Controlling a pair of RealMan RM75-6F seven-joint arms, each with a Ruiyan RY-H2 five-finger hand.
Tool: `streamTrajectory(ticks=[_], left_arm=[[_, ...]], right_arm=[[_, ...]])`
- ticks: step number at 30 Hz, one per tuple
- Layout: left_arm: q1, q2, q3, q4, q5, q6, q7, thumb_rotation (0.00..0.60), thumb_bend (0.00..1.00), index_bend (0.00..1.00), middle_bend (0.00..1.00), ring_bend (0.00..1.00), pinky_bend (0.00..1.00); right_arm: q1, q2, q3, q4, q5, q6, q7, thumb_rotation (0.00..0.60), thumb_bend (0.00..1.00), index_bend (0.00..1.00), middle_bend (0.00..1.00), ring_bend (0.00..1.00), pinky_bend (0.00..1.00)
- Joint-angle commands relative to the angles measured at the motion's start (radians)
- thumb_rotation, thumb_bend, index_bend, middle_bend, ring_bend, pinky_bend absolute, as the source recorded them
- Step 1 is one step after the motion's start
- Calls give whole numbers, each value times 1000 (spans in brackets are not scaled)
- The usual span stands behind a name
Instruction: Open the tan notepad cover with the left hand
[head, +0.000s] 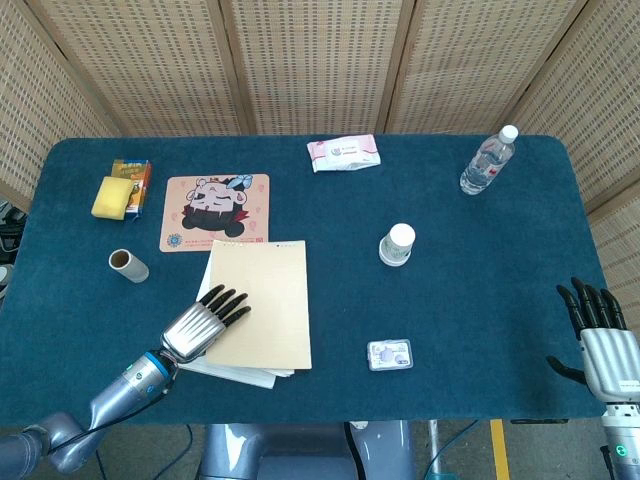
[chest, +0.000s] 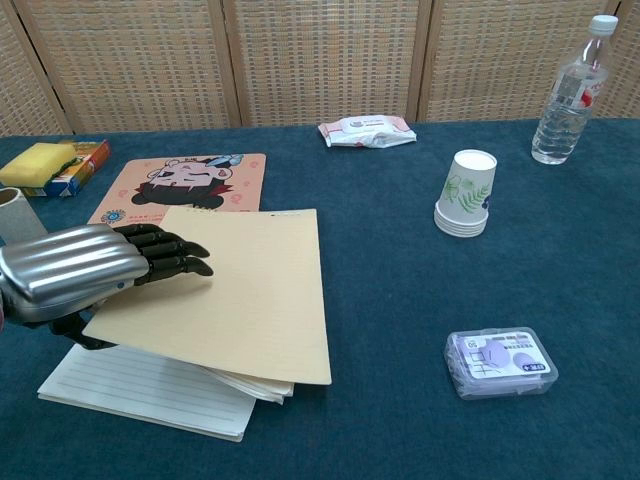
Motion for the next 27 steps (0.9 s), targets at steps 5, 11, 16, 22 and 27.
streamTrajectory(ticks=[5,11,16,22,27], left_arm=[[-4,-35,-2,30,0,29,-16,600,483,406,384,328,341],[-1,-57,14,76,28,79,-50,600,595,627,562,476,461],[14,-69,36,141,70,169,-133,600,613,746,642,537,503],[34,-51,83,202,132,272,-240,600,613,763,653,543,509],[56,-11,128,210,179,344,-295,600,614,764,654,545,511]], right_arm=[[1,-1,-1,1,1,-3,0,600,0,0,0,0,0],[2,-1,-1,2,2,-5,2,600,0,0,0,0,0],[2,-1,-3,1,-2,-5,2,600,0,0,0,0,0],[2,-3,-4,1,0,-7,-3,600,0,0,0,0,0],[3,-5,-5,0,0,-8,-8,600,0,0,0,0,0]])
